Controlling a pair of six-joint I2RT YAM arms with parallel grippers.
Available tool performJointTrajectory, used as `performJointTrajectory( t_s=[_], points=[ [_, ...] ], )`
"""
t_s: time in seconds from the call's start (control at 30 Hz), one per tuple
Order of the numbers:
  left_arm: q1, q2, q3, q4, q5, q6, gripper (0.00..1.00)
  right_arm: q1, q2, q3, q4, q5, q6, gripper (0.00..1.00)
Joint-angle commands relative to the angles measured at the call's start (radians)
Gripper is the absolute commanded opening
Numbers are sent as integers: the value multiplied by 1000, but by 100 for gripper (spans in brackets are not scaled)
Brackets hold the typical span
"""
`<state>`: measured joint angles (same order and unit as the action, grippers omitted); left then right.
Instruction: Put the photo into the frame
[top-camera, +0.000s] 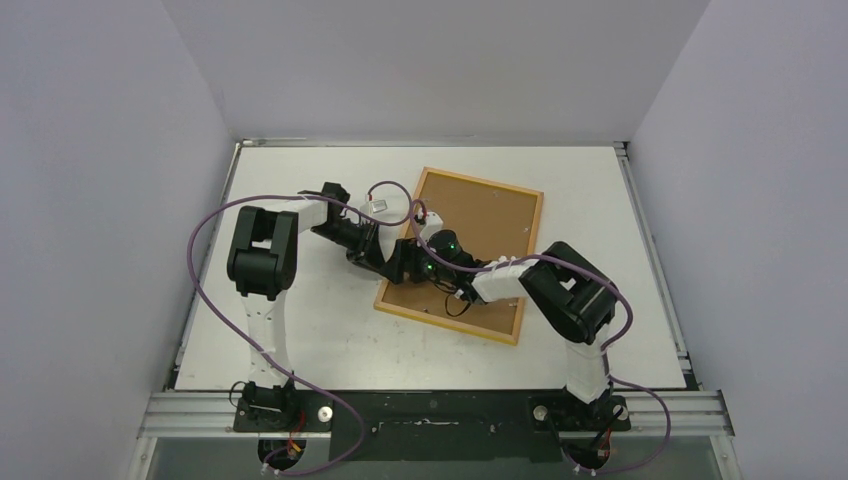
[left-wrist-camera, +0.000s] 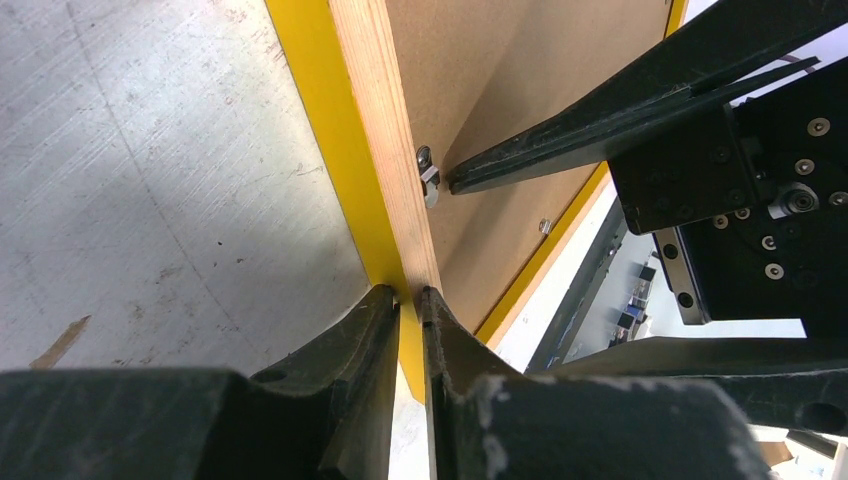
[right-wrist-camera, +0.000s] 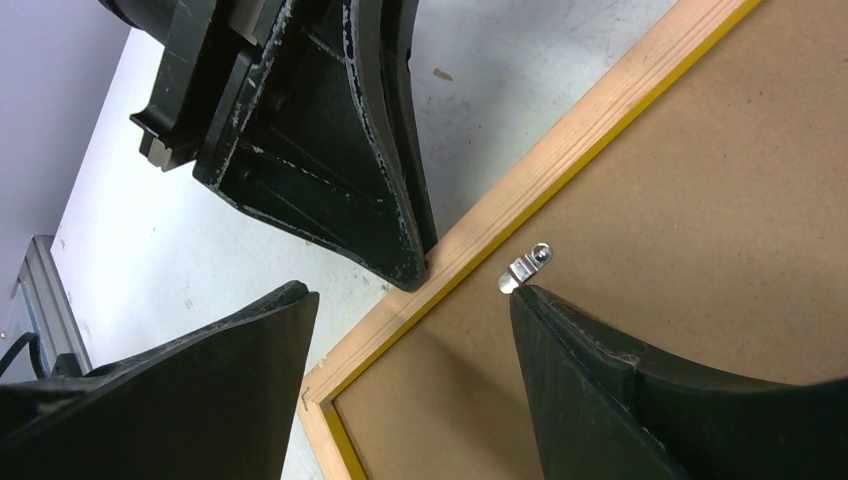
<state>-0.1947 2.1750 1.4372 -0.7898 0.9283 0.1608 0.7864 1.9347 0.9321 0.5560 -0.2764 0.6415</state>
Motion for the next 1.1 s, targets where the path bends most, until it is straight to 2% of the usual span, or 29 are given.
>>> performJointTrajectory(
  t_s=[0.0, 1.07],
  points=[
    [-11, -31, -1, 22, -8, 19, 13, 8, 39, 30, 32, 0, 6, 73],
    [-10, -27, -9, 21, 8, 25, 12, 1, 91, 79, 32, 16, 4, 71]
  ],
)
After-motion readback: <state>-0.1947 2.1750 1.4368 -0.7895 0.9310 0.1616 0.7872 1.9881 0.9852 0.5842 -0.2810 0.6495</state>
